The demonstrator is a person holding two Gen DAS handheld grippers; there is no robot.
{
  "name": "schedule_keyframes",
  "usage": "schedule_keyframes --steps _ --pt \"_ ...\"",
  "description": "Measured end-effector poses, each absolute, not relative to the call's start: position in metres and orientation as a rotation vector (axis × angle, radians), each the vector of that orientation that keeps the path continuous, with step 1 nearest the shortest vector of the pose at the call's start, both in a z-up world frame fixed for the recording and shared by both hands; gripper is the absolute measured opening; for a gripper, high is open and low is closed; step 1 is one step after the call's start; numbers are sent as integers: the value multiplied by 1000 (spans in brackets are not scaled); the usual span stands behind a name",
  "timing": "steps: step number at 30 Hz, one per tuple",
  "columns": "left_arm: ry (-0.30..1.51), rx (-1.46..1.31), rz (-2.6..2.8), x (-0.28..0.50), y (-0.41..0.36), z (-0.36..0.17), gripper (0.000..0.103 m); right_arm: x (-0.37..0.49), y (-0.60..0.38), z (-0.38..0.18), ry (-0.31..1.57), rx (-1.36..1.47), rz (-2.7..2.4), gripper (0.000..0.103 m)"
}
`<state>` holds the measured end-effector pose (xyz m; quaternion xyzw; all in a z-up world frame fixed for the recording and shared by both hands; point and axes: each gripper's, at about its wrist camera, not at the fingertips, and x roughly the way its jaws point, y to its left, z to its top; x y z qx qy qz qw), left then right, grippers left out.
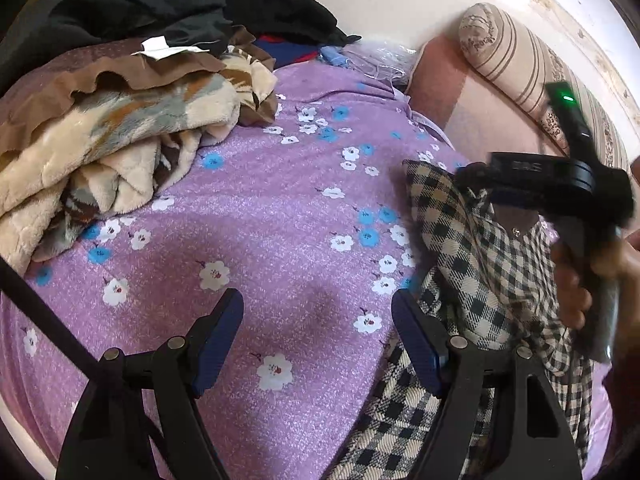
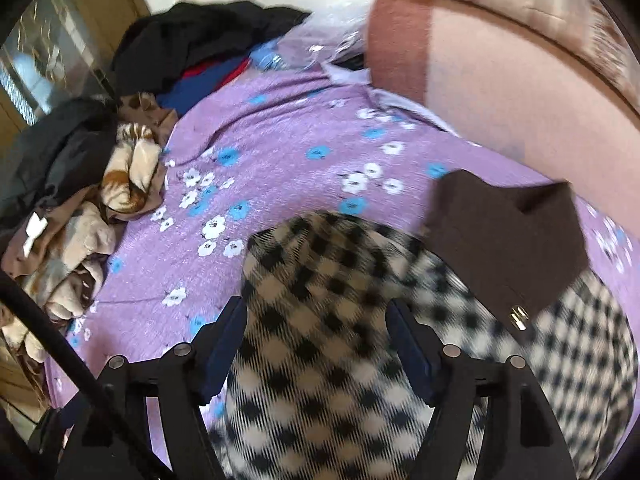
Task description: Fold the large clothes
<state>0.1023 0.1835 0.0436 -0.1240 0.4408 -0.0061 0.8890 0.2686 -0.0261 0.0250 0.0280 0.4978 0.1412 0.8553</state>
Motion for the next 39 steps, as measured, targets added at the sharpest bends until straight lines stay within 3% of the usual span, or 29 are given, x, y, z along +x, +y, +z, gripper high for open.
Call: schedule_keyframes --steps 3,5,6,7,13,21,23,25,26,33,36,37,38,39 --pt "924 -269 -12 108 187 42 75 277 -7 17 1099 -33 344 75" --pt "934 -287 -12 110 190 40 75 272 3 14 1111 -78 398 52" --pt "940 -295 -12 111 191 39 75 271 8 12 1126 -92 425 13" --pt "945 -305 -13 111 193 38 75 271 11 11 1152 -96 449 6" --pt "952 -294 -3 111 191 35 75 296 23 20 1117 -166 389 0" --pt "956 -265 30 112 193 35 75 317 20 31 1019 -76 261 2" --pt "955 -281 47 113 199 35 75 288 10 44 989 18 339 13" --pt "960 -300 52 113 206 35 75 247 2 51 968 46 410 58" --pt "964 -311 51 113 208 35 75 222 -1 50 970 29 440 63" --pt "967 -280 59 112 203 33 75 113 8 12 954 -347 460 65" --pt "968 -262 34 112 195 32 75 104 23 -17 908 -531 405 62" --pt "966 -254 26 112 192 33 75 108 23 -25 910 -560 384 29" --pt "962 -246 17 112 189 34 75 114 20 -29 930 -560 354 10" --pt "954 -242 2 111 186 36 75 122 12 -29 960 -508 337 7"
